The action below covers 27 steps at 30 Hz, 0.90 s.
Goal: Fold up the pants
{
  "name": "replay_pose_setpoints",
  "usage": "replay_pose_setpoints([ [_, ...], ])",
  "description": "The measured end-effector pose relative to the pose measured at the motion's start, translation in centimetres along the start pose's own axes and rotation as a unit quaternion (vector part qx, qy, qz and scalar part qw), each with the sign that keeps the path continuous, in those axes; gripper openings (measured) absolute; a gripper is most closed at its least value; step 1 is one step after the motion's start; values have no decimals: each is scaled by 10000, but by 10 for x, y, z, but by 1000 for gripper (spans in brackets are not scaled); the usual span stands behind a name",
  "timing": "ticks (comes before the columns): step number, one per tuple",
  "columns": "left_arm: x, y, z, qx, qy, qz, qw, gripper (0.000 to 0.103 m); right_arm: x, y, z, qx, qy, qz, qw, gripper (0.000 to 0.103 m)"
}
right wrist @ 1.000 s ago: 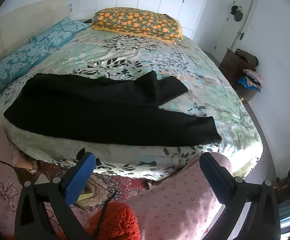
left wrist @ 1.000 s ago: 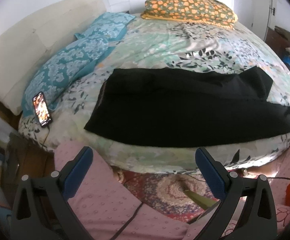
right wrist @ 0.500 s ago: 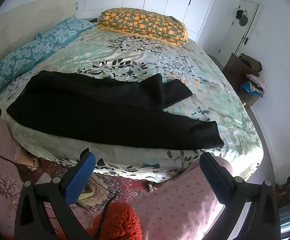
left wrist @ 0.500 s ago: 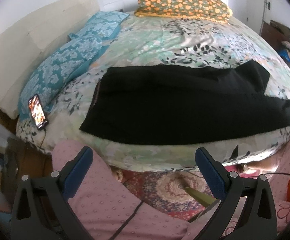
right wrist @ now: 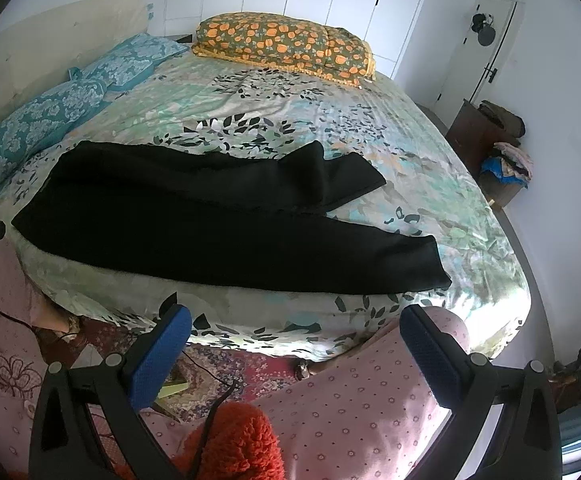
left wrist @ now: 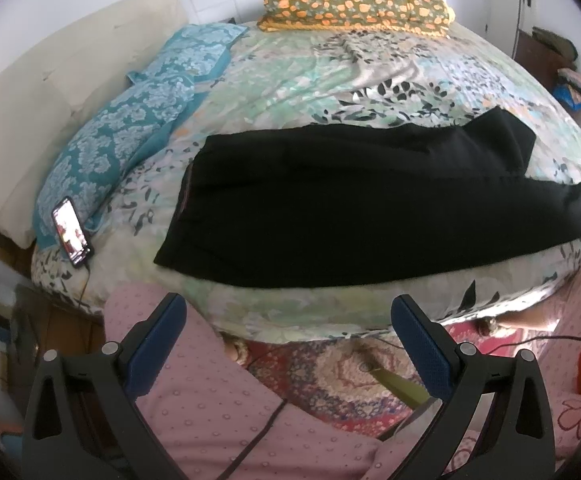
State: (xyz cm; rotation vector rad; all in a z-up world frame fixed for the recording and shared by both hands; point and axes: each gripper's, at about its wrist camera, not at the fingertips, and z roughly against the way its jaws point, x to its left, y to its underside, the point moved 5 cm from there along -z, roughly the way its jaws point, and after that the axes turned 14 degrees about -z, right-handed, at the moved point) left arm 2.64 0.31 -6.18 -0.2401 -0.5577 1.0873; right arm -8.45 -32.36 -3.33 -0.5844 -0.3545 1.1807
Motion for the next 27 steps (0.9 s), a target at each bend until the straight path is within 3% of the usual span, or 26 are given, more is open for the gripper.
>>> replay_pose_setpoints([
  [27, -10, -3, -4, 51, 2, -258, 9997, 102, 1, 3, -6, 46, 2, -24, 10000, 103],
])
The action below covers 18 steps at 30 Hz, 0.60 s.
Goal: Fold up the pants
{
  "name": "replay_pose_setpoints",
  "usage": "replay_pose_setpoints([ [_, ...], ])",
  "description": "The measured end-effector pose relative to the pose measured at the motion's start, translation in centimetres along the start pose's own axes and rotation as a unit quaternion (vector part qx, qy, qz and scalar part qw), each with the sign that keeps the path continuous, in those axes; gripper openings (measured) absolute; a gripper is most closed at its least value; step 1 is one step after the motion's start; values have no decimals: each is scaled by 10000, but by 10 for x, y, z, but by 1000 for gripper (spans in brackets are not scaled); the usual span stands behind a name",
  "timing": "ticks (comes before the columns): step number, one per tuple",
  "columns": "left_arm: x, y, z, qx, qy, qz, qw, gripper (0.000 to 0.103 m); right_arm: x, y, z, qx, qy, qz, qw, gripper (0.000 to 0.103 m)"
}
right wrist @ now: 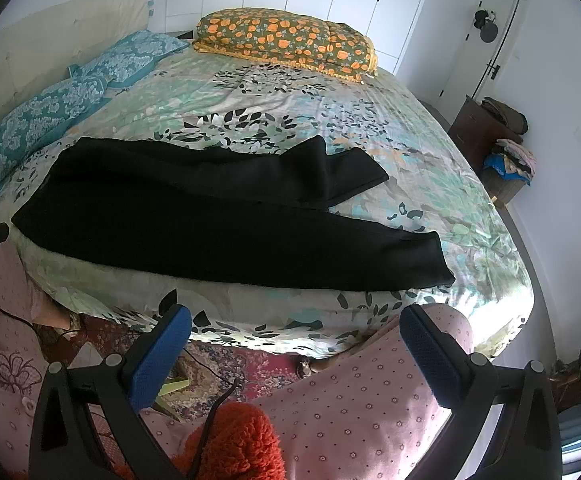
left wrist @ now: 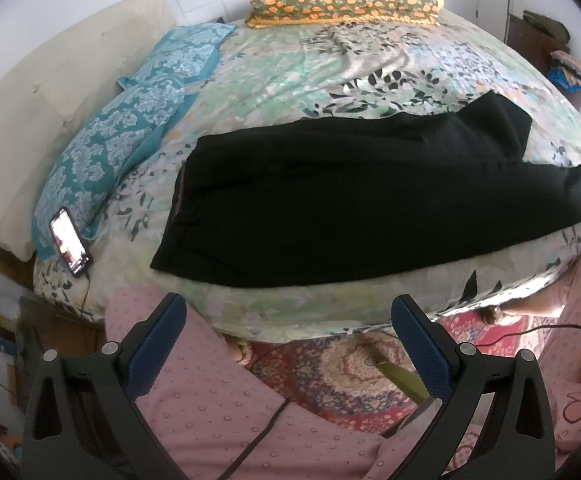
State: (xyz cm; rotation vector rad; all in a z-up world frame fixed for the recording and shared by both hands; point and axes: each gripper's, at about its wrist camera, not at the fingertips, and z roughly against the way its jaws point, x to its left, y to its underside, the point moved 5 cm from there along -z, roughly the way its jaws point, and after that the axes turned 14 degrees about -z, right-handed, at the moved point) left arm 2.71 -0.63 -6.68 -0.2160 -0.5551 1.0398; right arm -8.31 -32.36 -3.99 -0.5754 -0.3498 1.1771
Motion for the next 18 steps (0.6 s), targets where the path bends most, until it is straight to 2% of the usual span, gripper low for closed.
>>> replay_pose_setpoints([
  [18, -8, -2, -1, -41, 17, -164, 9999, 102, -9, 3, -1, 55, 46, -77, 9999, 103],
])
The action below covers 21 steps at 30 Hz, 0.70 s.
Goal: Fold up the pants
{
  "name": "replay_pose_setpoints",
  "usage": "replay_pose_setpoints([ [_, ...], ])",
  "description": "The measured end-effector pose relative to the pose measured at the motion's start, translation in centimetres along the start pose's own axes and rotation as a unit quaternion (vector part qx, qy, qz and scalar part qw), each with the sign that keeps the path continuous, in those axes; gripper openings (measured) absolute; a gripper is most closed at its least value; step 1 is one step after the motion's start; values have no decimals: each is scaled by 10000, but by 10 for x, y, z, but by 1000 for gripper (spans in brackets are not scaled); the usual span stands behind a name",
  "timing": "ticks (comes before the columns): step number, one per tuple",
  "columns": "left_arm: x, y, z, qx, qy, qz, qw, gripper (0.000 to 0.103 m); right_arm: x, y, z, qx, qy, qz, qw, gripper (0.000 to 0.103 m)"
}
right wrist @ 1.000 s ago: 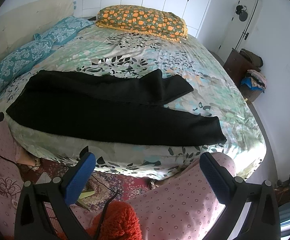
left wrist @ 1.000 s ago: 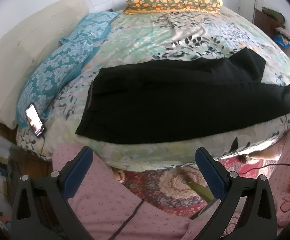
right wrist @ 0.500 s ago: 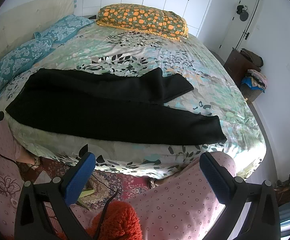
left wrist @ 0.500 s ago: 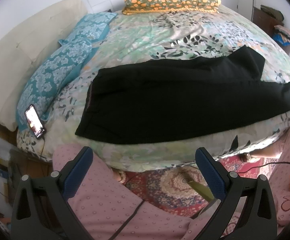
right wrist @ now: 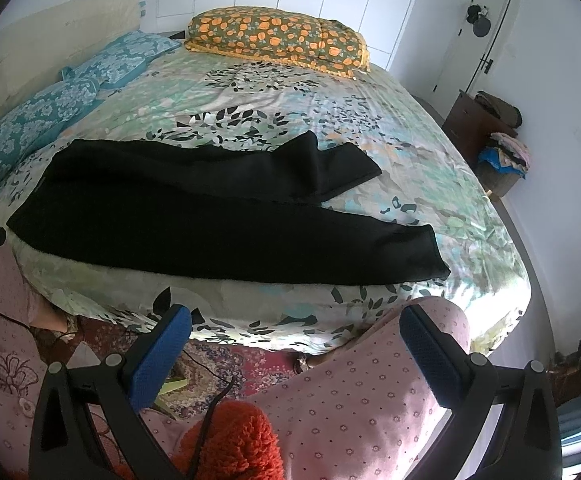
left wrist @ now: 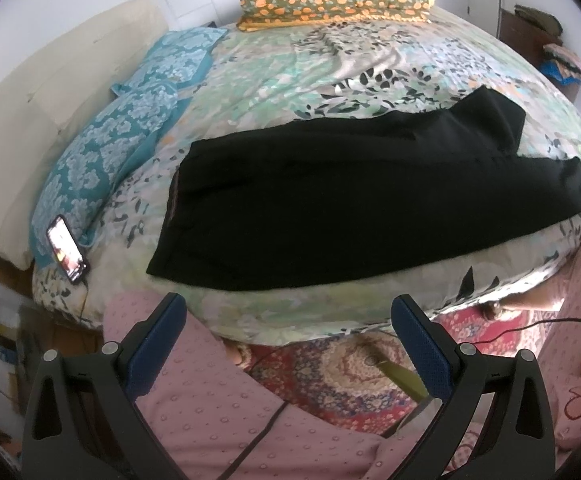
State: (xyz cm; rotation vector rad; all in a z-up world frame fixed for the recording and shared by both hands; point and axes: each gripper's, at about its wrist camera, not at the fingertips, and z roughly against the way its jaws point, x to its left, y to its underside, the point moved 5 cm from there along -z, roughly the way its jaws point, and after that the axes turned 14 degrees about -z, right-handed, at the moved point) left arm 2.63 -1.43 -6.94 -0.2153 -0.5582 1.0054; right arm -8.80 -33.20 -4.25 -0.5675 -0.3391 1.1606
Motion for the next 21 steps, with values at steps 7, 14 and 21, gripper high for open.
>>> replay_pose_setpoints([
  [7, -2, -5, -5, -52, 76, -41, 9999, 102, 2, 1, -6, 90, -62, 19, 9999, 103],
  [14, -16, -16, -3, -257, 268, -275, 9989, 102, 10, 1, -8, 113, -99, 175, 9997, 103],
  [21, -20, -18, -1, -387, 527, -312, 9974, 102, 18, -1, -12, 162, -149, 319, 9992, 103],
])
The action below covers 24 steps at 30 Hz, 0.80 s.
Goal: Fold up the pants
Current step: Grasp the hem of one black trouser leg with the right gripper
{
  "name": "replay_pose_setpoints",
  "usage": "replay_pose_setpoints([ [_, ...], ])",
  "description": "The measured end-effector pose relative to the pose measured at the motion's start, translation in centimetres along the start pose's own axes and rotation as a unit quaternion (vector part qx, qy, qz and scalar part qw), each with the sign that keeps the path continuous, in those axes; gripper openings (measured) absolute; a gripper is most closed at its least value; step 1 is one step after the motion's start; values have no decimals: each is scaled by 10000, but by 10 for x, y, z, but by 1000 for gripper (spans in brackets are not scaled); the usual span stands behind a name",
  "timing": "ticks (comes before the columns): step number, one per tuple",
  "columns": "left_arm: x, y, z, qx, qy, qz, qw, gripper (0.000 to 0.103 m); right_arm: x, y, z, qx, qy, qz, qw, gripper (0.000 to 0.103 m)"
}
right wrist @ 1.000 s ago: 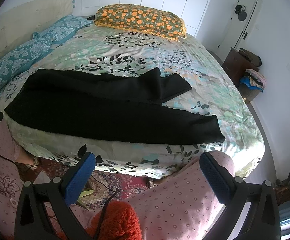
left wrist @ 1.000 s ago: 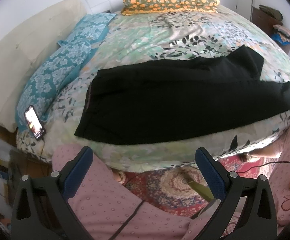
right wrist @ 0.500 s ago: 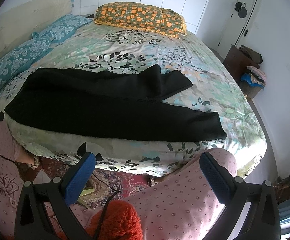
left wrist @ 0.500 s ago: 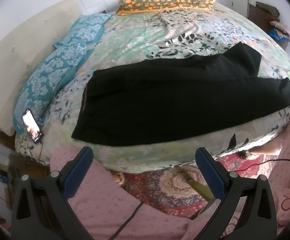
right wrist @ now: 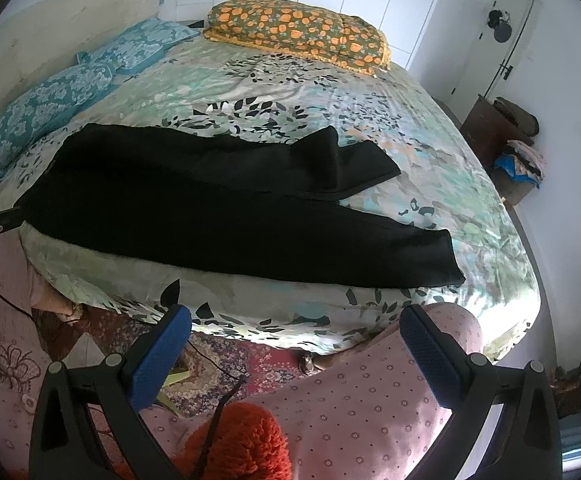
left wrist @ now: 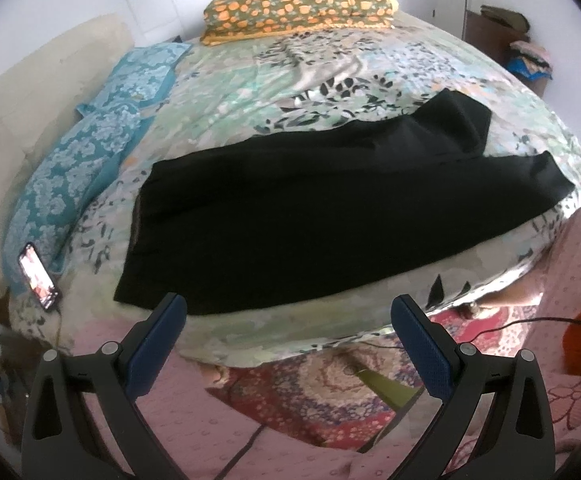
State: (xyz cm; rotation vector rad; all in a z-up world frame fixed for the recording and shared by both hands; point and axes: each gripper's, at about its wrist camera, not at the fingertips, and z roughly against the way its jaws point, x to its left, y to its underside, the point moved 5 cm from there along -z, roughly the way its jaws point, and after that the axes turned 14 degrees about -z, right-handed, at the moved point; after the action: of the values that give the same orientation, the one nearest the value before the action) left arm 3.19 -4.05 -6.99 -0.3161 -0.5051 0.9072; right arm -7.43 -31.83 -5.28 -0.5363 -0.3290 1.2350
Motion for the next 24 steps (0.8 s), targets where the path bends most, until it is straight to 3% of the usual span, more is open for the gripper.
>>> replay_pose_setpoints([
  [8, -10, -6, -3, -142, 429, -105, 9989, 102, -13, -5, 0, -44, 189, -198, 9996, 103],
  [13, -4, -17, -7, -231, 399, -62, 9989, 102, -12, -20, 5, -312, -74, -222, 9992, 103],
  [15, 4, -27, -9, -330, 338, 56, 9989, 102, -10, -38, 9, -605, -522, -310, 9963, 103],
  [18, 24, -50, -12, -735, 549, 459, 9947, 102, -5, -74, 4, -822, -1467, -416, 9849, 103],
  [20, 37, -68, -18, -865, 784, 751, 9903, 102, -6, -98, -9, -949, -1688, -330, 9805, 103],
  [22, 49, -82, -24, -946, 917, 966, 9866, 102, -7, -129, -37, -813, -1867, -33, 9790, 103],
  [24, 59, -92, -31, -962, 871, 1113, 9853, 102, -13, -154, -76, -333, -2284, 282, 9726, 103],
])
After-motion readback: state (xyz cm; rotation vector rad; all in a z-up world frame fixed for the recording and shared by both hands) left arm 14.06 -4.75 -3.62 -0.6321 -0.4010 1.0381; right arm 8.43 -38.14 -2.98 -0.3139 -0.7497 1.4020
